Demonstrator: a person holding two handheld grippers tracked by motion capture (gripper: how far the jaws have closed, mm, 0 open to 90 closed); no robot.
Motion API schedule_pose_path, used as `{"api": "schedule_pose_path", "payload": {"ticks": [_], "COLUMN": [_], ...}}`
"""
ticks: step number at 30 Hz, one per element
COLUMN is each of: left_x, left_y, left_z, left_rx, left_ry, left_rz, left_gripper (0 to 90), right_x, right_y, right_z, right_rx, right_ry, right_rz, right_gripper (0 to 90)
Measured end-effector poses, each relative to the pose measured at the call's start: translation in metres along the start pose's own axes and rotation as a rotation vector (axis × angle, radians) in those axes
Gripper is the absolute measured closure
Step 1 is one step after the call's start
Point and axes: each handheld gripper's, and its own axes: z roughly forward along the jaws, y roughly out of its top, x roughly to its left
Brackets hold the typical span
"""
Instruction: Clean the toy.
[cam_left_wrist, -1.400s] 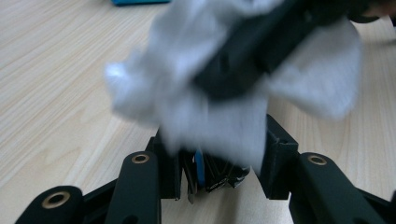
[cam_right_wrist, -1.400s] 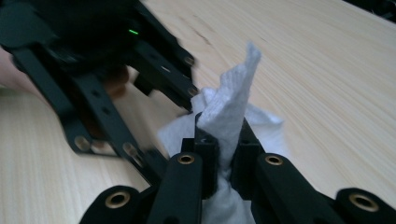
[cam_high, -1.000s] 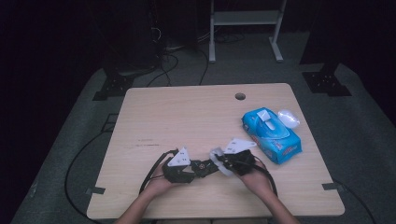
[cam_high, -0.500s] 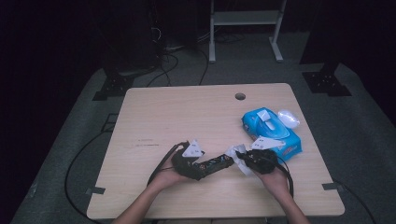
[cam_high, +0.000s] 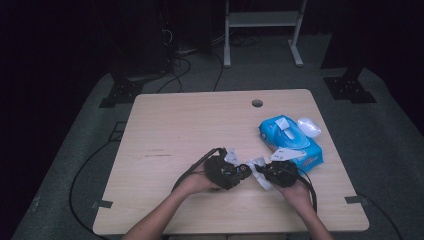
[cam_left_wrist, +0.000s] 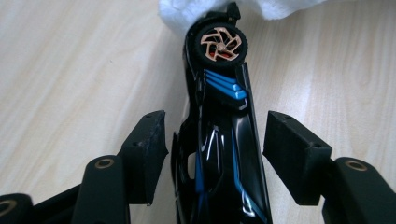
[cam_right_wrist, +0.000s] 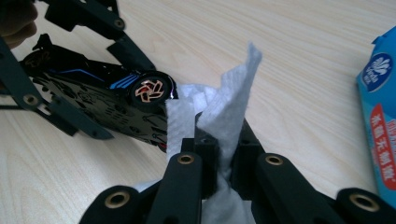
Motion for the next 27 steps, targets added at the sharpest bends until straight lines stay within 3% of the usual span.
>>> {"api": "schedule_pose_path", "payload": {"ticks": [3,5,6,7,10,12,14,17,19,20,21,22,23,27], "left_x": [0.0,0.0,-0.002,-0.004,-0.004,-0.004,-0.004,-0.003,-0.005,-0.008,-0.008,-0.01,-0.01,-0.017], "left_y": [0.007,0.011,0.013,0.015,0.021,0.024,0.026,0.023,0.02,0.017,0.017,0.016,0.016,0.016], "left_z": [0.005,0.008,0.01,0.011,0.012,0.015,0.016,0.014,0.01,0.004,0.004,-0.002,-0.002,-0.012], "left_rx": [0.036,0.082,0.128,0.155,0.158,0.173,0.178,0.151,0.106,0.044,0.044,-0.021,-0.021,-0.112], "left_ry": [-0.013,0.004,0.026,0.052,0.035,0.04,0.043,0.033,0.036,0.037,0.037,0.032,0.032,0.045], "left_rz": [-0.006,-0.019,-0.019,0.015,-0.005,0.005,0.06,0.079,0.095,0.11,0.11,0.111,0.111,0.14], "left_gripper": [39.2,40.6,42.0,42.0,44.4,52.0,56.0,57.6,57.7,57.7,57.7,57.7,57.8,57.9], "right_x": [0.0,-0.001,-0.001,-0.001,-0.002,-0.002,-0.003,-0.007,-0.008,-0.005,-0.005,0.0,0.0,0.014], "right_y": [0.0,-0.001,-0.001,-0.001,-0.002,-0.002,-0.002,-0.002,0.001,0.007,0.007,0.015,0.015,0.032], "right_z": [0.003,0.003,0.004,0.004,0.008,0.01,0.011,0.009,0.005,-0.002,-0.002,-0.01,-0.01,-0.025], "right_rx": [0.012,0.014,0.014,0.017,0.028,0.03,0.023,0.006,-0.022,-0.051,-0.051,-0.089,-0.089,-0.155], "right_ry": [0.001,0.01,0.01,0.013,0.021,0.022,0.034,0.058,0.075,0.084,0.084,0.097,0.097,0.113], "right_rz": [0.0,0.011,0.01,0.01,0.015,0.018,0.041,0.062,0.066,0.049,0.049,0.035,0.035,-0.024], "right_gripper": [83.3,83.3,83.3,83.3,83.4,83.3,83.3,83.3,83.4,83.4,83.4,83.5,83.5,83.5]}}
